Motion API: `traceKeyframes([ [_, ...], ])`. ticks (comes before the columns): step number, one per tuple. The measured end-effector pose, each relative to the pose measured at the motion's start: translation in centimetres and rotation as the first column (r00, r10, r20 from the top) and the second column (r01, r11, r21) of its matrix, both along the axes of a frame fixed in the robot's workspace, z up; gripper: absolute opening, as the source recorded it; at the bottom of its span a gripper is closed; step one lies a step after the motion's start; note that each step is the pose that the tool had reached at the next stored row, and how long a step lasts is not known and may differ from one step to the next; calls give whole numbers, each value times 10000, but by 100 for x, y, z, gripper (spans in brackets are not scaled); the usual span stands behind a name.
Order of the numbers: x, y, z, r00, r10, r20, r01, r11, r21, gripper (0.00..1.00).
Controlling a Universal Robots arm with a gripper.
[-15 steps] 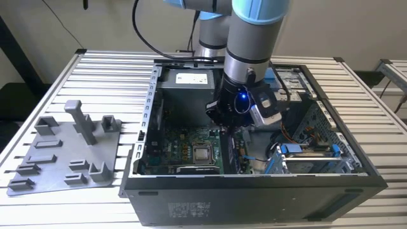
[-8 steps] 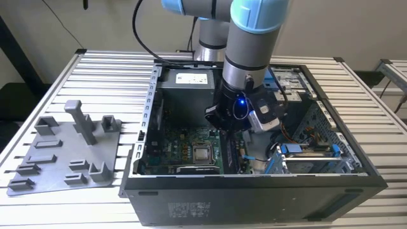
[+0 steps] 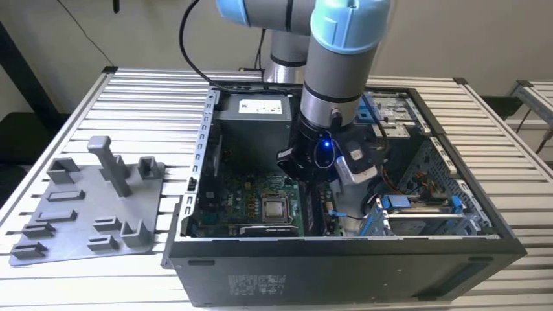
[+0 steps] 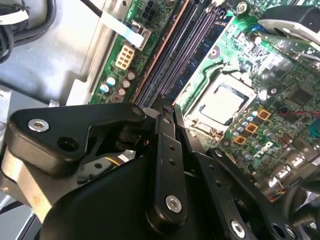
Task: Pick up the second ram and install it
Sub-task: 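Insert the second ram into the second slot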
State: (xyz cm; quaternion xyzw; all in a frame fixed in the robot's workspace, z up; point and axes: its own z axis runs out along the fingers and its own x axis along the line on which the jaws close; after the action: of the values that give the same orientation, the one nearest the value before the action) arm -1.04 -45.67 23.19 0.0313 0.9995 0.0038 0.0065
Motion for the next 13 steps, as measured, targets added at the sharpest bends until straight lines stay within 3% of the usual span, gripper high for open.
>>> traceKeyframes([
  [13, -15, -10, -74, 10000, -1, 0, 1, 10000, 1, 14],
])
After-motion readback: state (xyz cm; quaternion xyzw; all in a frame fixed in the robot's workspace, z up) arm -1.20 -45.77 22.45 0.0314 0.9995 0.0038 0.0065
